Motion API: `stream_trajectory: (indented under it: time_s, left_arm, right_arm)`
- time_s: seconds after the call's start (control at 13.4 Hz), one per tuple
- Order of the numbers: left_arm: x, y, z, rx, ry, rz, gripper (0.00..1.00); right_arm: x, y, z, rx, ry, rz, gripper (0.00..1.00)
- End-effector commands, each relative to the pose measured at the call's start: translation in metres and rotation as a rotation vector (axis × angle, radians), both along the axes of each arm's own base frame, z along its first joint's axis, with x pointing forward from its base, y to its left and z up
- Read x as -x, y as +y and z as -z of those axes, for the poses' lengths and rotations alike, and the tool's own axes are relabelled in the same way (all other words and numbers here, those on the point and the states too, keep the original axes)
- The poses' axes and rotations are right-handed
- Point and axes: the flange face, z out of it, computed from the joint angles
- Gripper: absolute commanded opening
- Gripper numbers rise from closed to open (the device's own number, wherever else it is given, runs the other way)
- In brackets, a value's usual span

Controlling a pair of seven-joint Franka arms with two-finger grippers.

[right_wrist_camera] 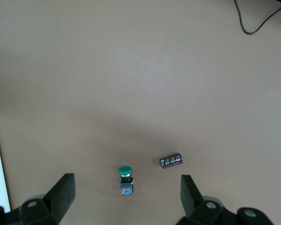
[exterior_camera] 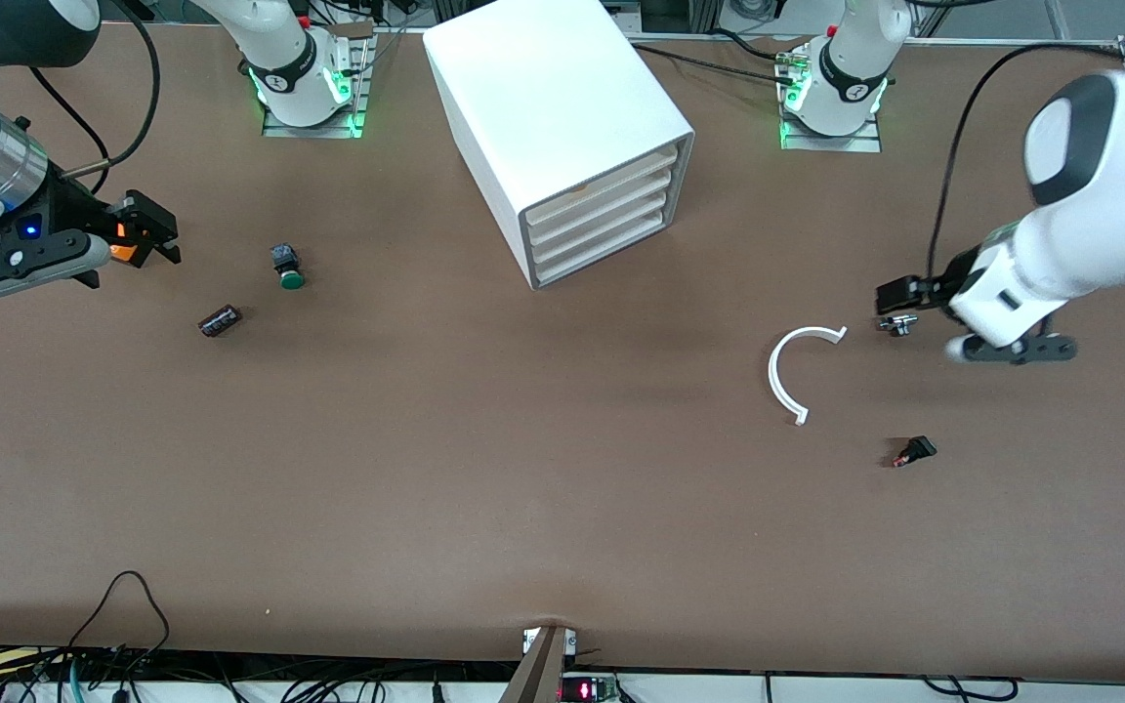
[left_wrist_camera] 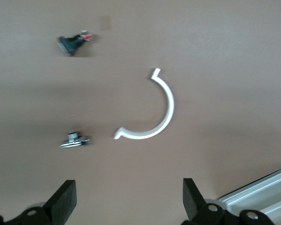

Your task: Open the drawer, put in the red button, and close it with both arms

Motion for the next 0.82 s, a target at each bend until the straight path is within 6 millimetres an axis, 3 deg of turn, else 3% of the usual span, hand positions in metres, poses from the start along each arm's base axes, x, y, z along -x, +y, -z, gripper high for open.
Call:
stream_trajectory:
  time_s: [0.0,0.6,0.75]
  left_arm:
    - [0.027,0.024,-0.034,-0.037,-0.026,0.042,1.00]
    - [0.040,0.081,-0.075,-0.066,-0.096,0.075,1.00]
    - [0.040,0.083,-0.083,-0.065,-0.117,0.048,1.00]
  right_arm:
    - [-0.002,0.000,-0.006,0.008,0.003,0.016,1.00]
    - [-0.003,0.001,-0.007,0.008,0.001,0.011,1.00]
    - [-0.003,0.001,-0.007,0.008,0.001,0.011,1.00]
